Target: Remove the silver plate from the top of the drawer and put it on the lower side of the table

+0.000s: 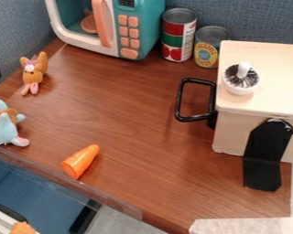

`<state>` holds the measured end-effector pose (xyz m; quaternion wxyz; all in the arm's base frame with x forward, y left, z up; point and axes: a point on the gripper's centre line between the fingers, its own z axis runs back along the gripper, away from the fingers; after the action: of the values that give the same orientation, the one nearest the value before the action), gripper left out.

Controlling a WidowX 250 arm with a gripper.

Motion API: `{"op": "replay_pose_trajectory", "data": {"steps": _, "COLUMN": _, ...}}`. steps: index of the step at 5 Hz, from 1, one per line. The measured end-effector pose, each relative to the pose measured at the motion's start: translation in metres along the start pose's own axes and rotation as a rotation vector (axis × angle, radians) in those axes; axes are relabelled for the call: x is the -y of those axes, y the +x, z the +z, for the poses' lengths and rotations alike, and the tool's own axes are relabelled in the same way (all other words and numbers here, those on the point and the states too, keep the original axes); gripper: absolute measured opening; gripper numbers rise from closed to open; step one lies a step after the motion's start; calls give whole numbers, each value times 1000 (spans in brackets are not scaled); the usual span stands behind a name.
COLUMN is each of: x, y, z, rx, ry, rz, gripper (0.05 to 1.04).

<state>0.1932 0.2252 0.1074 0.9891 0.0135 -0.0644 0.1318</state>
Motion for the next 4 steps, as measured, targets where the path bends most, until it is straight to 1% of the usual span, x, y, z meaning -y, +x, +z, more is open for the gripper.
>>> {"op": "replay_pose_trajectory", "data": {"steps": 1, "x": 3, "y": -1, "z": -8, "rx": -20, "ry": -22, "rz": -4, "gripper": 1001}}
{"op": "replay_pose_trajectory", "data": {"steps": 2, "x": 42, "y": 10, "z": -5, "rx": -18, "ry": -82, "rz": -126, "gripper": 1001}}
{"op": "replay_pose_trajectory", "data": {"steps": 3, "x": 85, "y": 26, "z": 7, "rx": 8, "ry": -94, "rz": -247, "gripper": 1001}}
{"op": "replay_pose_trajectory", "data": {"steps": 4, "x": 139, "y": 41, "z": 26, "rx": 23, "ry": -160, "rz": -347, "gripper": 1001}}
